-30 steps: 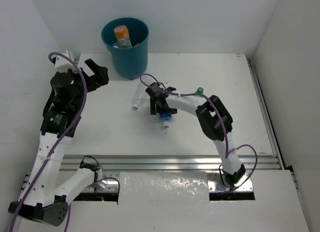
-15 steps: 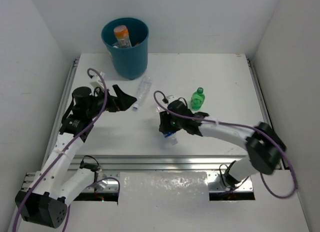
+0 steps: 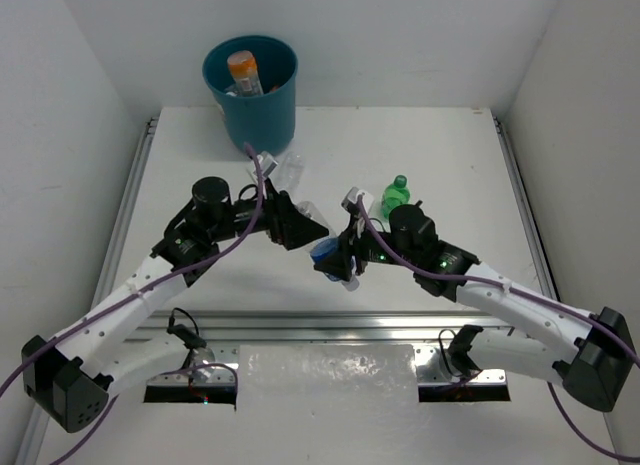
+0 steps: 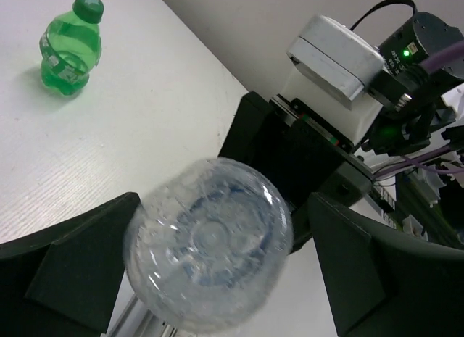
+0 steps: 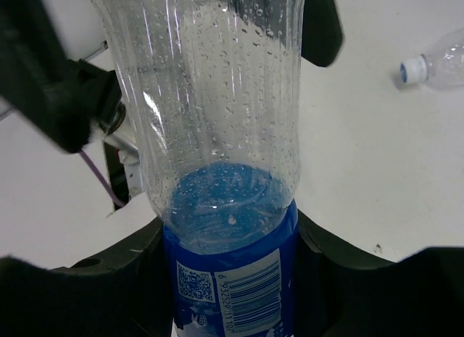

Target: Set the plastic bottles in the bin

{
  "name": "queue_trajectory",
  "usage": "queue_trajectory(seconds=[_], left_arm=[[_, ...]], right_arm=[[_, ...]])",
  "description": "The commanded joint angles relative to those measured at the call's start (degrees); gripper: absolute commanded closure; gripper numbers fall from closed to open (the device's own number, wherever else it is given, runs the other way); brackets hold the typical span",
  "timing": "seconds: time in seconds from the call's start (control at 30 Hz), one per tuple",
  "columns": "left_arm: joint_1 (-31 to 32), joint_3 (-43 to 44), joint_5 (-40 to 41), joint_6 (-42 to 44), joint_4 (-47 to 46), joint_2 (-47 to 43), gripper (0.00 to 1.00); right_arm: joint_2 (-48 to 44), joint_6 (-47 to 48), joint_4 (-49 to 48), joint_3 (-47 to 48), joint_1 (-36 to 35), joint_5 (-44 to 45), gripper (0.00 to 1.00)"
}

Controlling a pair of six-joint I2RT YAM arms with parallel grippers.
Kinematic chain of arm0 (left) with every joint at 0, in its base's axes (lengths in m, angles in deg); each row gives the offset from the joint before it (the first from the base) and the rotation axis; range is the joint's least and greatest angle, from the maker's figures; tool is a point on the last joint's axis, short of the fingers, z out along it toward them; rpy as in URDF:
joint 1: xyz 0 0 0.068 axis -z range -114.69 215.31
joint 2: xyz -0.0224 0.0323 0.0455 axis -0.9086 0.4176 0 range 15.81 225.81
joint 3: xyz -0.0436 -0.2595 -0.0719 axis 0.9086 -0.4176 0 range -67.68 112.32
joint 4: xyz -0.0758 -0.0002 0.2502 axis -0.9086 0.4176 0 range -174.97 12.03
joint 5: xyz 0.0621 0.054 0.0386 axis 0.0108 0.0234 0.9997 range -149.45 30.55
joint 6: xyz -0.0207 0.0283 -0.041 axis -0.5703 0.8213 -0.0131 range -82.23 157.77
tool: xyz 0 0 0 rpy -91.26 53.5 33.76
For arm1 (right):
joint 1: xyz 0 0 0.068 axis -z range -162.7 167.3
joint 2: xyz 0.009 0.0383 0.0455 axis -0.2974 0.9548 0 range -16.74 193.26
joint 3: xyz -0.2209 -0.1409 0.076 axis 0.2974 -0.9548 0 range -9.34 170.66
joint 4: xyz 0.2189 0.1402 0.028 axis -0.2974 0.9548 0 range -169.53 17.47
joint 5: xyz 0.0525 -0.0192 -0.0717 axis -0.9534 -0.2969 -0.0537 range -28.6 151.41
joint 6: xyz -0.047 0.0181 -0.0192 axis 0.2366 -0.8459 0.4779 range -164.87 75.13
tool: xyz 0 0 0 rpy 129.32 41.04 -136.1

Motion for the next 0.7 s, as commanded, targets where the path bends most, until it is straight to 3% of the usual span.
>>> queue_trajectory(seconds=[0.0, 0.03, 0.1, 0.13, 0.2, 0.27, 0.3, 0.43, 0.47, 0.5, 0.57, 0.67], left_arm=[[1.1, 2.0, 0.3, -1.1, -4.8, 0.4, 0.03], [1.0, 2.0, 0.0, -2.1, -6.8, 0.5, 0.09], [1.1, 2.4, -0.9, -3.1, -8.4, 1.7, 0.49], [1.1, 2.9, -1.5, -3.8, -8.5, 2.3, 0.86], [1.2, 4.7, -3.0, -4.1, -7.7, 4.3, 1.00], [1.2, 7.0, -1.9, -3.6, -6.4, 5.1, 1.00], [1.0, 8.0, 0.2, -2.6, -3.9, 5.1, 1.00], [-2.1, 22.0, 22.3, 1.0, 10.6, 7.2, 1.00], [-5.1, 29.4, 30.9, 1.2, 12.8, 9.4, 1.00], [-7.0, 32.9, 34.5, 1.1, 16.0, 10.9, 1.00], [-10.9, 42.7, 44.4, 1.0, 17.1, 16.0, 1.00], [-13.6, 56.4, 51.5, 3.0, 18.4, 26.4, 1.00]], right_arm=[[-2.3, 2.0, -4.7, -0.3, -0.4, -5.4, 0.75], [-2.3, 2.2, -4.9, -0.3, -0.4, -6.4, 0.75], [-2.4, 2.2, -5.7, -0.6, -0.4, -7.6, 0.73], [-2.6, 2.0, -5.8, -0.6, -0.3, -7.1, 0.72], [-3.7, 1.6, -5.8, -1.1, -0.4, -4.5, 0.67], [-4.9, 1.6, -4.5, -1.4, -0.4, 1.8, 0.47], [-6.3, 1.3, -3.6, -1.4, -0.3, 4.8, 0.02], [-9.8, 0.5, 6.7, 0.7, -0.2, 23.9, 0.01], [-10.5, 0.1, 12.0, 2.1, -0.3, 27.4, 0.01], [-11.3, -0.1, 14.3, 2.7, -0.3, 33.6, 0.01], [-14.1, -0.9, 19.5, 3.5, -0.3, 37.8, 0.01], [-18.5, 0.4, 20.6, 2.9, -0.2, 39.9, 0.01]])
